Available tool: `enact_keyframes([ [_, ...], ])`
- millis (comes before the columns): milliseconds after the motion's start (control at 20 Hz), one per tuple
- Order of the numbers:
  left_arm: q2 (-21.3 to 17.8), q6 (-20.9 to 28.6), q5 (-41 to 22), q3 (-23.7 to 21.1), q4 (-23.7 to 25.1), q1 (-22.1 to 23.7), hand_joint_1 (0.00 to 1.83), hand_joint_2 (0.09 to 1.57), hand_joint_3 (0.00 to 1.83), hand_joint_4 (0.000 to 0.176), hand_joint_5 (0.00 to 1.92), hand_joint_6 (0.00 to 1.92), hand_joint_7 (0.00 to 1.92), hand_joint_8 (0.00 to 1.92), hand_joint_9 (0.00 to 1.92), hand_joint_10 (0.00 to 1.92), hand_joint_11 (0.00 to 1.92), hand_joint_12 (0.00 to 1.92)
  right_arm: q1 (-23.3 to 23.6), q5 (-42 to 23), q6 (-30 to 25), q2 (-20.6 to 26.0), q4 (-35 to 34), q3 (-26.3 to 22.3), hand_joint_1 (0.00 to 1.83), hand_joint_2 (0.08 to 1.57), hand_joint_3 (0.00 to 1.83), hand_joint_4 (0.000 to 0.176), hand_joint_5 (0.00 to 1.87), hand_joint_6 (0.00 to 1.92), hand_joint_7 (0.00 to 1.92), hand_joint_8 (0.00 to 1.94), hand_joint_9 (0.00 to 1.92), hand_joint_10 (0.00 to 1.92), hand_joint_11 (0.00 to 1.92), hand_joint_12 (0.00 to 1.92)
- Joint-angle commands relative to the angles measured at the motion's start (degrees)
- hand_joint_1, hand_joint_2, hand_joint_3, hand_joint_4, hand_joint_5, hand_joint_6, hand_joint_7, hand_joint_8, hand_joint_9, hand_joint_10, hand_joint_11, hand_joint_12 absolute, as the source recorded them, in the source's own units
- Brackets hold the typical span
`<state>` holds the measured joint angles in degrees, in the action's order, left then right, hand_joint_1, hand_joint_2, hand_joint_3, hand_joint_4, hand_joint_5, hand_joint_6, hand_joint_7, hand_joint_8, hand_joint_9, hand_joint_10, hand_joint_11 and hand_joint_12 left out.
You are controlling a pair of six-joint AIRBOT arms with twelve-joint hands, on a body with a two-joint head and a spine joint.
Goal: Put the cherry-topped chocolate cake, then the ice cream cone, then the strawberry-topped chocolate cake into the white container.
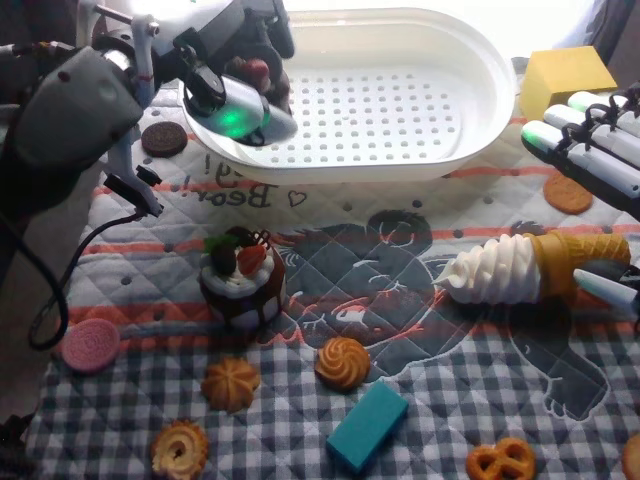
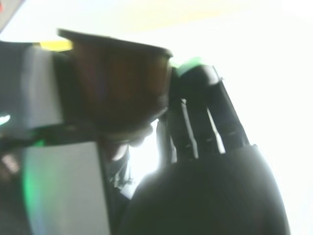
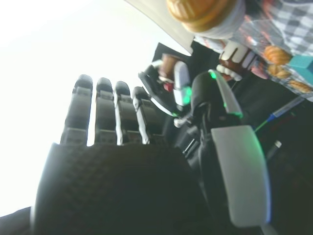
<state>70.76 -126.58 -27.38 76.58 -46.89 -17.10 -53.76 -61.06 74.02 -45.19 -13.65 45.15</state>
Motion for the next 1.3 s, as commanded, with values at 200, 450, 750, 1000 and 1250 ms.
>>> enact_keyframes([
  [200, 1.27, 0.17, -1.97, 2.84, -1.34, 0.80, 0.97, 1.11, 0.00, 0.000, 0.41, 0.46, 0.32, 1.05, 0.22, 1.47, 0.18, 1.92, 0.17, -7.33, -0.32, 0.06, 0.65, 0.31, 0.57, 1.33, 0.00, 0.000, 0.00, 0.00, 0.00, 0.00, 0.06, 0.03, 0.00, 1.23],
  [450, 1.31, 0.17, -2.02, 2.48, -1.16, 0.72, 0.44, 1.04, 0.00, 0.095, 0.00, 0.00, 0.05, 0.03, 0.01, 0.32, 0.00, 1.46, 0.09, -7.34, -0.46, 0.02, 0.64, 0.40, 0.59, 1.33, 0.00, 0.000, 0.00, 0.00, 0.00, 0.00, 0.02, 0.03, 0.00, 1.24],
  [750, -3.59, 6.86, -7.16, -3.48, 6.05, -1.03, 0.45, 0.97, 0.00, 0.144, 0.00, 0.00, 0.00, 0.00, 0.00, 0.00, 0.00, 1.16, -0.42, -7.29, -5.69, 0.03, 1.27, 1.85, 0.58, 1.31, 0.00, 0.000, 0.00, 0.00, 0.00, 0.00, 0.02, 0.04, 0.00, 1.28],
  [1000, -12.10, 33.18, -17.63, -9.71, 19.60, -6.22, 0.71, 1.05, 0.01, 0.170, 0.00, 0.00, 0.00, 0.00, 0.00, 0.00, 0.00, 0.00, -0.84, -3.42, -8.99, -1.11, 1.76, 4.19, 0.54, 1.26, 0.00, 0.000, 0.00, 0.00, 0.00, 0.00, 0.06, 0.08, 0.00, 1.22],
  [1250, -17.72, 38.52, -31.42, -17.34, 24.39, -12.25, 0.71, 1.23, 0.01, 0.144, 0.02, 0.03, 0.00, 0.00, 0.01, 0.01, 0.00, 0.75, 1.09, 3.32, -9.00, -4.70, 1.75, 7.11, 0.76, 1.17, 0.00, 0.000, 0.00, 0.00, 0.00, 0.00, 0.00, 0.38, 0.00, 1.56],
])
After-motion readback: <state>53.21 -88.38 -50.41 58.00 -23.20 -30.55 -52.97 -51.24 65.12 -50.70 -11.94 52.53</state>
